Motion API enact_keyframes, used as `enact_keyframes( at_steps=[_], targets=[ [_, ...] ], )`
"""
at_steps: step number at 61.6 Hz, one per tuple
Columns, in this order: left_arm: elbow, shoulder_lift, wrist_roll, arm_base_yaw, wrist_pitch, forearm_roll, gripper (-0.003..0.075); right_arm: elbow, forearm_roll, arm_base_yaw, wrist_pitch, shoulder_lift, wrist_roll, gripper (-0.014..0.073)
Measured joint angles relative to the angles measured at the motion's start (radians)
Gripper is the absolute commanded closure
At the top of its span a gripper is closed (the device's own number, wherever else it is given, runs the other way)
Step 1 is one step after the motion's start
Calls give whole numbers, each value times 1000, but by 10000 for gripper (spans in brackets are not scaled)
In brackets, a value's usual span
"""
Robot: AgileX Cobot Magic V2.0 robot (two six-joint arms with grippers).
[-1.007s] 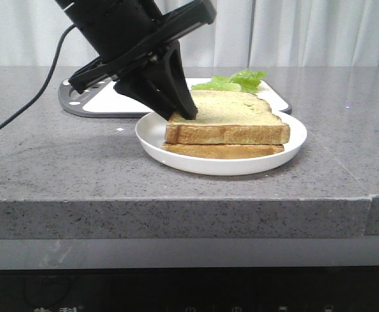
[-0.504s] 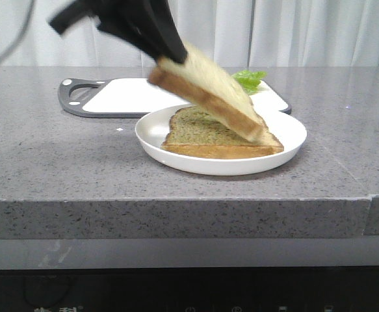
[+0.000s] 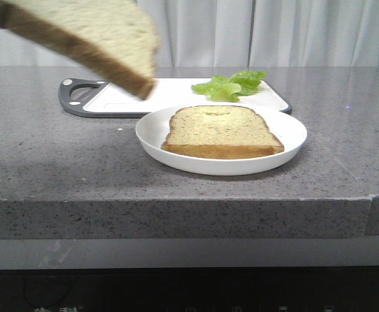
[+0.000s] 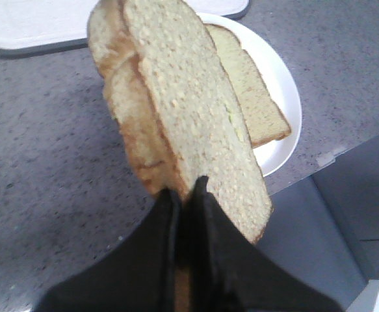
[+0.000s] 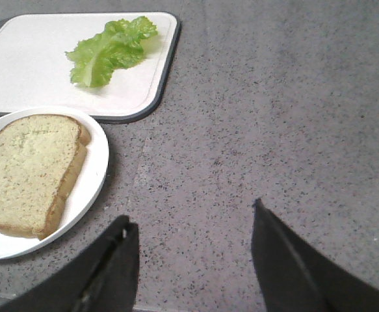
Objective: Left arm grabs bread, right arm adds lettuce
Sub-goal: 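Lift the top bread slice off the plate with the left gripper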
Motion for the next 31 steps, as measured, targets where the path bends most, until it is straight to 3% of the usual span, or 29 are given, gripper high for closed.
enact_keyframes(
  at_steps=[16,31],
  targets=[
    [137,-176,2,65,2,6,741,-80,91,0,0,213,2,176],
    [149,-218,2,67,4,8,741,-230,186,0,-3,467,-34,176]
  ],
)
